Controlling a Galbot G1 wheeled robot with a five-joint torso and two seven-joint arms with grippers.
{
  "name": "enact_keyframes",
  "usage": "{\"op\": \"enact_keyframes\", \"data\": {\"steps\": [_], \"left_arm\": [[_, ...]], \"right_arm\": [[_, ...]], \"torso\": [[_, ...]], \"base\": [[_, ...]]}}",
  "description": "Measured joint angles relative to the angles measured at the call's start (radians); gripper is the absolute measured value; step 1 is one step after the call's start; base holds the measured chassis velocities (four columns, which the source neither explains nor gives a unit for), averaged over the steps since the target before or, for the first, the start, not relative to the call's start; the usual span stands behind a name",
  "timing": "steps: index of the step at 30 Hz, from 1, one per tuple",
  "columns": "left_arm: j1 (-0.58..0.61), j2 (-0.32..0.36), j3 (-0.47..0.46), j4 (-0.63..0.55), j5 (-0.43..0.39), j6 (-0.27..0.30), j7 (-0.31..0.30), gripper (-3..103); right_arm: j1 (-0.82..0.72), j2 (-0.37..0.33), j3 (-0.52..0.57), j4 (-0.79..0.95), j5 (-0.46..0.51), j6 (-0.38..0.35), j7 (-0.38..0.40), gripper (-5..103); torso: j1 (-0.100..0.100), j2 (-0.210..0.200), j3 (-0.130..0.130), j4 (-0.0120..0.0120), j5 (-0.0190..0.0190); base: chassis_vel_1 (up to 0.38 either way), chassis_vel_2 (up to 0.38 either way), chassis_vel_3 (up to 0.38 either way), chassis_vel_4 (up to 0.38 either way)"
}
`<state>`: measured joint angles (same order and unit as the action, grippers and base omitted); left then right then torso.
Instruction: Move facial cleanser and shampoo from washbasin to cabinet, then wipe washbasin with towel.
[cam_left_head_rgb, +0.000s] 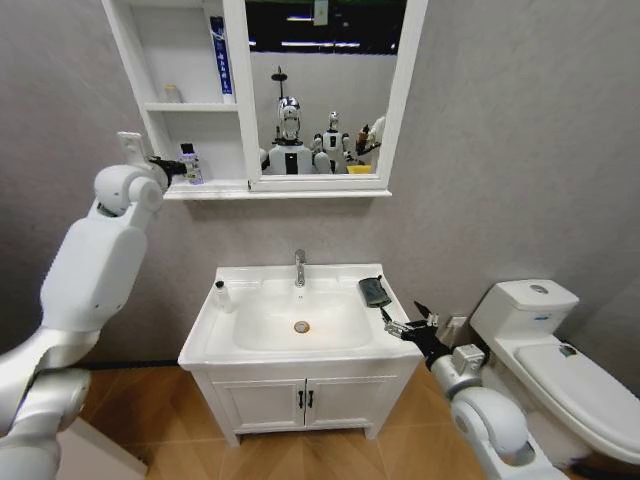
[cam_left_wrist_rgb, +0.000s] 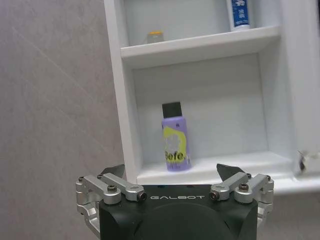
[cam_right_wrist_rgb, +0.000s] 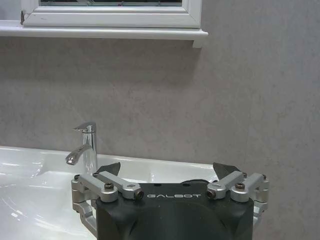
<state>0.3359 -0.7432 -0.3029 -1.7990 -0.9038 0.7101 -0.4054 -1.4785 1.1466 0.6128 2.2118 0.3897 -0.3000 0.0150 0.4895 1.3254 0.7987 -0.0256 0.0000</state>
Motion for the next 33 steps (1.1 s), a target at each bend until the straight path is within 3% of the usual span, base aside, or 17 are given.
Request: {"op": "enact_keyframes", "data": {"steps": [1, 4, 5, 8, 9, 12, 15, 18, 25, 33], "left_arm": [[0.000, 0.000, 0.000, 0.000, 0.000, 0.000, 0.000, 100], [0.303, 0.002, -0.092, -0.139, 0.050, -0.095, -0.005, 100], [0.303, 0.002, -0.092, -0.139, 0.050, -0.095, -0.005, 100], [0.430, -0.076, -0.092, -0.150, 0.116, -0.182, 0.027, 100], [0.430, -0.076, -0.092, -0.150, 0.116, -0.182, 0.027, 100], [0.545, -0.139, -0.111, -0.133, 0.226, -0.298, 0.079, 100], [0.600, -0.181, -0.129, -0.097, 0.287, -0.343, 0.103, 100], [0.650, -0.229, -0.146, -0.045, 0.348, -0.375, 0.138, 100], [0.682, -0.310, -0.128, 0.070, 0.403, -0.407, 0.180, 100], [0.710, -0.346, -0.114, 0.088, 0.452, -0.410, 0.191, 100]], "right_arm": [[0.000, 0.000, 0.000, 0.000, 0.000, 0.000, 0.000, 100], [-0.018, 0.032, 0.006, 0.003, -0.012, 0.001, -0.002, 100], [-0.018, 0.032, 0.006, 0.003, -0.012, 0.001, -0.002, 100], [-0.057, 0.083, 0.022, 0.024, -0.035, 0.008, 0.004, 100], [-0.057, 0.083, 0.022, 0.024, -0.035, 0.008, 0.004, 100], [-0.051, 0.095, 0.014, 0.033, -0.038, 0.001, 0.009, 100], [-0.050, 0.094, 0.014, 0.034, -0.038, 0.000, 0.010, 100], [-0.055, 0.091, 0.021, 0.035, -0.035, 0.000, 0.010, 100], [-0.042, 0.083, 0.033, 0.035, -0.015, 0.001, 0.013, 100], [-0.030, 0.077, 0.043, 0.028, -0.005, -0.001, 0.016, 100]], "torso": [[0.000, 0.000, 0.000, 0.0000, 0.0000], [0.000, 0.000, 0.000, 0.0008, -0.0011], [0.000, 0.000, 0.000, 0.0008, -0.0011], [0.000, 0.000, 0.000, -0.0018, -0.0008], [0.000, 0.000, 0.000, -0.0018, -0.0008], [0.000, 0.000, 0.000, -0.0008, -0.0003], [0.000, 0.000, 0.000, -0.0005, 0.0000], [0.000, 0.000, 0.000, -0.0003, -0.0004], [0.000, 0.000, 0.000, -0.0006, -0.0003], [0.000, 0.000, 0.000, -0.0006, -0.0002]], "base": [[0.000, 0.000, 0.000, 0.000], [0.000, 0.000, 0.000, 0.000], [0.000, 0.000, 0.000, 0.000], [0.000, 0.000, 0.000, 0.000], [0.000, 0.000, 0.000, 0.000], [0.000, 0.000, 0.000, 0.000], [0.000, 0.000, 0.000, 0.000], [0.000, 0.000, 0.000, 0.000], [0.000, 0.000, 0.000, 0.000], [0.000, 0.000, 0.000, 0.000]]}}
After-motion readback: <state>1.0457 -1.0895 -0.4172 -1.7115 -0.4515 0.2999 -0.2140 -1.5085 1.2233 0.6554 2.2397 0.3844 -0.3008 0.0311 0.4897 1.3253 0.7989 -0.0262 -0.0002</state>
